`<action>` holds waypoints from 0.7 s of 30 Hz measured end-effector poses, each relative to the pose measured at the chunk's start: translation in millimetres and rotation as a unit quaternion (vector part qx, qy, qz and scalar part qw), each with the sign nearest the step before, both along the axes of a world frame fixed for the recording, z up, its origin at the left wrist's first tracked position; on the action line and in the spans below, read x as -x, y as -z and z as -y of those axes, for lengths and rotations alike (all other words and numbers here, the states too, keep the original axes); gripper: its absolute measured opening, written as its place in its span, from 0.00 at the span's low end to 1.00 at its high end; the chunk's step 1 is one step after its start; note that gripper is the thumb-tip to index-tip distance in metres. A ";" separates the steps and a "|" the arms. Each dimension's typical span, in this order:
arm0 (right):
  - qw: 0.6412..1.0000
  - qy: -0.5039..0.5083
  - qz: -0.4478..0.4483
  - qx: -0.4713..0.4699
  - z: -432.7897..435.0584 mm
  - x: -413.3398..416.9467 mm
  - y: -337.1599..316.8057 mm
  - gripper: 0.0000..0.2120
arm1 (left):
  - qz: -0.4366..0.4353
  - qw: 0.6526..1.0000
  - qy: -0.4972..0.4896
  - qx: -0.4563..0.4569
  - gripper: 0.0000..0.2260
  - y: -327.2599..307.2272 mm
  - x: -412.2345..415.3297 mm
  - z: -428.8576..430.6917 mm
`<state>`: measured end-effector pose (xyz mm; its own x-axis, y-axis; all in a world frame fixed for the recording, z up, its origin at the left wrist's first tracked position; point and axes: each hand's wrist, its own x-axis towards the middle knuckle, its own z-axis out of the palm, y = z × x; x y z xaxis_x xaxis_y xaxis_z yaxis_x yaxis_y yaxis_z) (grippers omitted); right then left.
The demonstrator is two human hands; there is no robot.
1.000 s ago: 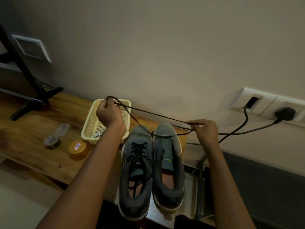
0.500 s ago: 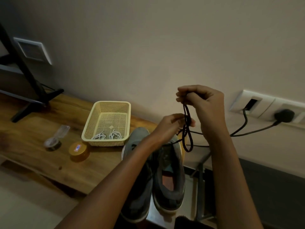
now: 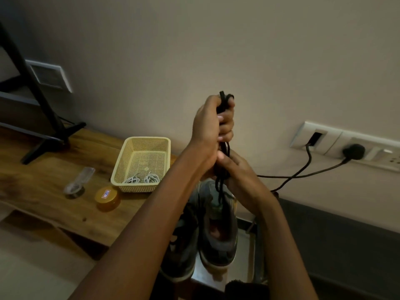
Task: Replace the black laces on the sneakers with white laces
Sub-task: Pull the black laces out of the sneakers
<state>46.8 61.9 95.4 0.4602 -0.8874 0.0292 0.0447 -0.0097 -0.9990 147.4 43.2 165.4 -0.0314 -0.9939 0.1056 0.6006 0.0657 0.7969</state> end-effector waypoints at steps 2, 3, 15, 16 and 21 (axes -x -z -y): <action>0.999 0.029 -0.019 0.009 -4.8 5.3 -1.3 0.11 | 0.027 0.998 -0.040 0.026 0.16 -7.9 -4.9 -6.1; 0.999 0.043 -0.025 0.008 -6.7 10.3 -0.1 0.10 | 0.062 0.994 -0.081 0.050 0.17 -10.9 -9.4 -8.4; 0.936 0.151 0.308 -0.081 -34.7 -10.8 -33.6 0.13 | 0.391 0.888 -0.217 0.109 0.15 50.2 -8.0 -41.3; 0.922 0.165 0.338 -0.093 -36.1 -11.4 -31.2 0.12 | 0.378 0.900 -0.199 0.088 0.13 56.9 -3.8 -49.6; 0.867 0.311 0.337 -0.195 -40.1 -5.4 13.2 0.16 | 0.507 0.854 -0.116 -0.020 0.13 110.1 10.4 -70.5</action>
<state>52.2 102.0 82.2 -0.1151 -0.9606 -0.2530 0.7272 0.0920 -0.6802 137.0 113.6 55.3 0.1125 -0.9879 0.1065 -0.4249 0.0491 0.9039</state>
